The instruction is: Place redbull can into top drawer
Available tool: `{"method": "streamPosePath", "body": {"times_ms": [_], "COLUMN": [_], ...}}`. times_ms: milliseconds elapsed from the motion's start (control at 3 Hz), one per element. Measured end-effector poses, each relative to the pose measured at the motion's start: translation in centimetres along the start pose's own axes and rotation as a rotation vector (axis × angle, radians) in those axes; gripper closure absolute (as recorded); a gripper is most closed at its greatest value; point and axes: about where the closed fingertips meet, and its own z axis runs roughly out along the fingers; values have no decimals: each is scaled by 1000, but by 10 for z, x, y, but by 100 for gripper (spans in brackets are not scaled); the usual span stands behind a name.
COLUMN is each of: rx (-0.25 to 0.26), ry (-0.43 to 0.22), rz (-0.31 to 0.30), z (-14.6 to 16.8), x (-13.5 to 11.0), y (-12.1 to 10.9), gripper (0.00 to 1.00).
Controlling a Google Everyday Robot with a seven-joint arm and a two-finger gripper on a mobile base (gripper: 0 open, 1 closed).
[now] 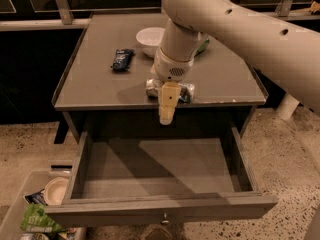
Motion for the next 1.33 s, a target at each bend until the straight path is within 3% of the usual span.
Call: {"method": "streamPosePath", "body": {"times_ms": [333, 667, 1333], "rx": [1, 1, 1], "ry": [0, 0, 0], "rz": [56, 57, 57], "z": [10, 10, 11], "x": [26, 26, 26], "y": [-3, -3, -3], "gripper": [0, 0, 42]}}
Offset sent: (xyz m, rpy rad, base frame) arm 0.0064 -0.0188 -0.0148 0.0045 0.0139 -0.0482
